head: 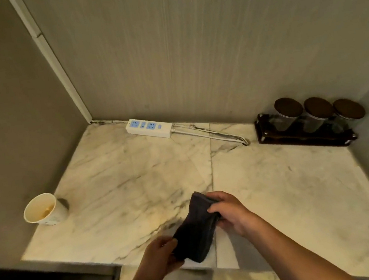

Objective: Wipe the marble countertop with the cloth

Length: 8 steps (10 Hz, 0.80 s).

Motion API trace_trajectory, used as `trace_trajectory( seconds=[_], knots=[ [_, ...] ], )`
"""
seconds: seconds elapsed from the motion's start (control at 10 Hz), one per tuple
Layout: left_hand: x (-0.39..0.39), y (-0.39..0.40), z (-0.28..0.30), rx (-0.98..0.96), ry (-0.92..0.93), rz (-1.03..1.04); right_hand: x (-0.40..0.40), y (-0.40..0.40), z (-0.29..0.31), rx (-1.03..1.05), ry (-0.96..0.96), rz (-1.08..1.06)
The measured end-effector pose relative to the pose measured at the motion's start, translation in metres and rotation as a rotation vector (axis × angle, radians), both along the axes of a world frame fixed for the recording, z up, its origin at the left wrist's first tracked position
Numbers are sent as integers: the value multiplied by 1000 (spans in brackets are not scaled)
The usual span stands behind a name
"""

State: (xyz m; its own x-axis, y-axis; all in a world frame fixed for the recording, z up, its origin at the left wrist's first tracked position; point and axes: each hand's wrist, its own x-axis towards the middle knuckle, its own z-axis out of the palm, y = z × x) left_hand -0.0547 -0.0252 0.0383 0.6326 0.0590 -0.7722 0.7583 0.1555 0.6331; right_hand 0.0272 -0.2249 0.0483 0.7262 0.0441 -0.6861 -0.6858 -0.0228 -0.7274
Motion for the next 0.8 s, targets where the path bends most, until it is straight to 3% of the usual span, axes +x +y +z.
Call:
trace_trajectory(
  seconds=[0.1, 0.3, 0.5, 0.8],
  knots=[
    [2, 0, -9, 98, 25, -109, 23, 21, -10, -275, -117, 132],
    [1, 0, -17, 382, -26, -335, 30, 38, -17, -612, -215, 291],
    [5, 5, -19, 693, -142, -629, 27, 36, -14, -687, -236, 321],
    [18, 6, 2, 1047, -287, -682, 15, 5, 15, -739, -371, 206]
  ],
)
